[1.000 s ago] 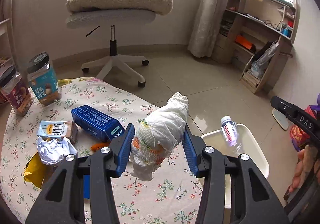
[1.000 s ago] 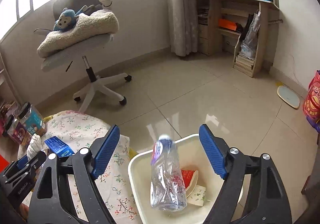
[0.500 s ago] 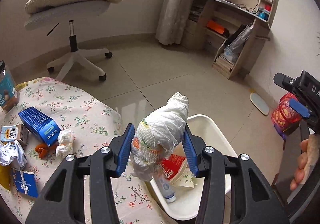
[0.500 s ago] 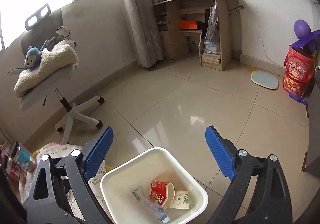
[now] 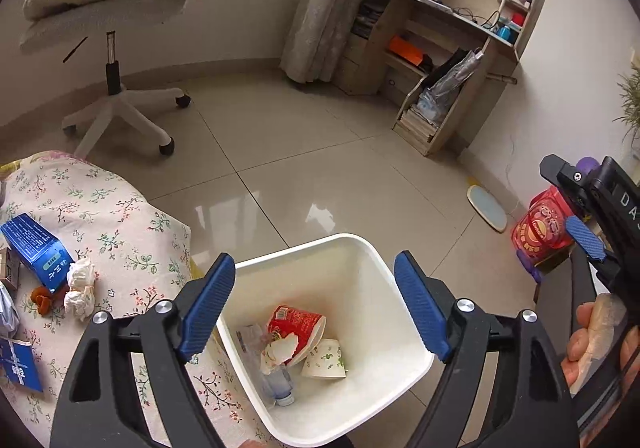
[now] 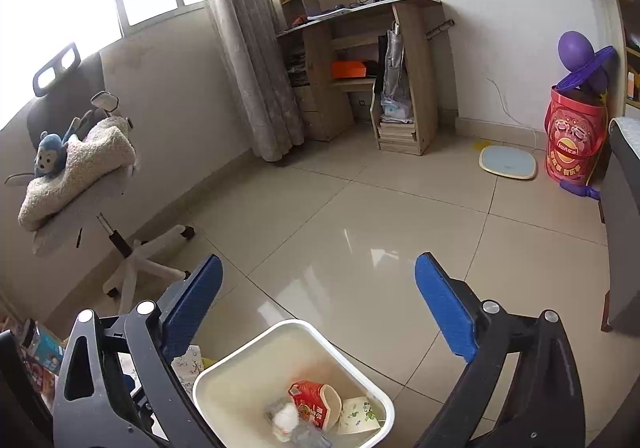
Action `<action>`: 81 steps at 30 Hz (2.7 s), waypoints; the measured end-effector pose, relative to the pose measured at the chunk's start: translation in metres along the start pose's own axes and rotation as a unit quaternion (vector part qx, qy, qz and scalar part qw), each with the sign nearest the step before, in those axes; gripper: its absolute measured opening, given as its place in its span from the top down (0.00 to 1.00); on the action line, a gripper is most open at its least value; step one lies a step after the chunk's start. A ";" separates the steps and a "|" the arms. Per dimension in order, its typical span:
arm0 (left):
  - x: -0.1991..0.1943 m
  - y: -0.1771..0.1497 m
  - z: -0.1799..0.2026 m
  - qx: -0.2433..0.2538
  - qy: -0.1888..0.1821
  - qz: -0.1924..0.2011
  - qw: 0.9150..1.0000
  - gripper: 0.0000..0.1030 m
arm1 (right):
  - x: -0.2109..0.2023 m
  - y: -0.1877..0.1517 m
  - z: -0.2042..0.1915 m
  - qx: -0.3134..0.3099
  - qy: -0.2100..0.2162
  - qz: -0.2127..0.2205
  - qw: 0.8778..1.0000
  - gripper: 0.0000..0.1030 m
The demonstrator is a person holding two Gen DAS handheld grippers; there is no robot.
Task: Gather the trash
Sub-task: 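Move both tools back over the table, then grasp the yellow wrapper with the left tool while the right tool grasps crumpled paper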
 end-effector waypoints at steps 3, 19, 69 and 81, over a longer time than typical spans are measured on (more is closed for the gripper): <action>-0.010 -0.001 -0.010 -0.004 0.028 0.016 0.999 0.15 | 0.000 -0.004 -0.011 -0.015 0.000 0.001 1.000 0.07; -0.080 -0.015 -0.104 -0.098 0.192 0.113 0.970 0.09 | 0.006 -0.047 -0.096 -0.136 -0.017 -0.003 0.991 0.07; -0.072 -0.153 -0.372 -0.190 0.222 -0.123 0.948 0.72 | 0.083 -0.226 -0.365 -0.364 0.151 -0.217 0.893 0.07; -0.177 -0.174 -0.399 -0.258 0.204 -0.023 0.944 0.85 | 0.037 -0.307 -0.429 -0.564 0.217 -0.148 0.783 0.07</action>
Point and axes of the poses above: each gripper's, at about its wrist camera, not at the fingertips, and x roughly the way its jaws point, z to its right, y to its top, the point moved 3 cm from there along x, roughly the way its jaws point, and after that the axes turned 15 degrees about -z, right-handed, at the moved point
